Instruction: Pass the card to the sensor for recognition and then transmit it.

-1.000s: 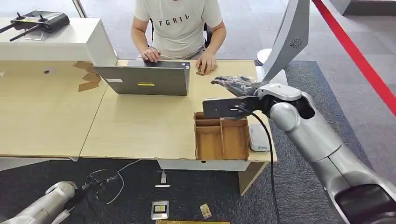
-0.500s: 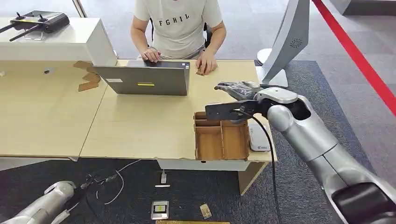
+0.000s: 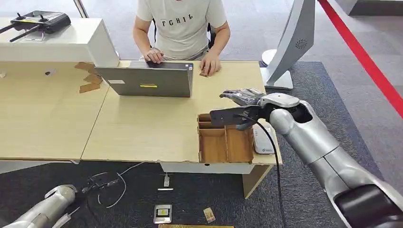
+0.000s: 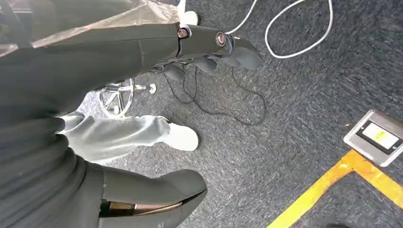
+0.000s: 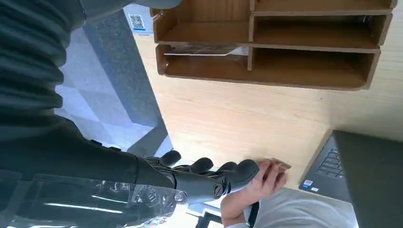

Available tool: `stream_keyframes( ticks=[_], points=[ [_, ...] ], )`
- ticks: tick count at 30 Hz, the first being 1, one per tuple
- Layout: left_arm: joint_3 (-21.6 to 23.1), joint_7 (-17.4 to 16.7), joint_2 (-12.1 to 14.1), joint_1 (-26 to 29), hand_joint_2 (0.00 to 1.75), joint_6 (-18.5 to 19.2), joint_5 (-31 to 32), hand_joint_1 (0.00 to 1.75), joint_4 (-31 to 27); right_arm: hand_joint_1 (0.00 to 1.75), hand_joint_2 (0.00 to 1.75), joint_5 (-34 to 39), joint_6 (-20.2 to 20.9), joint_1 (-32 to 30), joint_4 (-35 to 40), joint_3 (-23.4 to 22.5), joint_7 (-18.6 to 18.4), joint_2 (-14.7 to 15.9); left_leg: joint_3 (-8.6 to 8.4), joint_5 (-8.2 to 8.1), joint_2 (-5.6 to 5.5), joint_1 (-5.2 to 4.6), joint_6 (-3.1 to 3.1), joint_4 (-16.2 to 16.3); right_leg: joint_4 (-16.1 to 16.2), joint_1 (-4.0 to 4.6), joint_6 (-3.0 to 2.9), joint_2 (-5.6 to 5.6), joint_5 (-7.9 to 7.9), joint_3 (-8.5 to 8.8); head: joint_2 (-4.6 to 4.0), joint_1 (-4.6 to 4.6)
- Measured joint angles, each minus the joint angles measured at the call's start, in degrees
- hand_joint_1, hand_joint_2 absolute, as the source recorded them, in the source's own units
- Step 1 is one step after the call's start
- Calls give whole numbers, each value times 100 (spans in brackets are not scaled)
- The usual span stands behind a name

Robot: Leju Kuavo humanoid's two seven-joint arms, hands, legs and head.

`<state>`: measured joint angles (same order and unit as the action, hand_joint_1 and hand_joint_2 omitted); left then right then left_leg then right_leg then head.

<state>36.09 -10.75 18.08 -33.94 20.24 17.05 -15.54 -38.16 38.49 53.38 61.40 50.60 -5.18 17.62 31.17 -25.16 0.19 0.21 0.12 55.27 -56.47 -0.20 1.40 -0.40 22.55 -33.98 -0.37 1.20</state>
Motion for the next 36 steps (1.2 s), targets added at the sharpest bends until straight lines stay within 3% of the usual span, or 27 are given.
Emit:
stream_keyframes(
  ticks=[17,36],
  points=[
    [-269,18,-13,4,175,20,341,0,-44,0,175,-247,-330,3,-739,4,313,-17,3,0,0,0,0,0,-2,0,0,0,0,-1,0,0],
    [-431,42,-11,81,175,33,501,0,-44,0,175,-350,-459,32,-1194,37,337,-190,3,0,0,0,0,0,-1,0,0,0,0,-1,0,0]
  ],
)
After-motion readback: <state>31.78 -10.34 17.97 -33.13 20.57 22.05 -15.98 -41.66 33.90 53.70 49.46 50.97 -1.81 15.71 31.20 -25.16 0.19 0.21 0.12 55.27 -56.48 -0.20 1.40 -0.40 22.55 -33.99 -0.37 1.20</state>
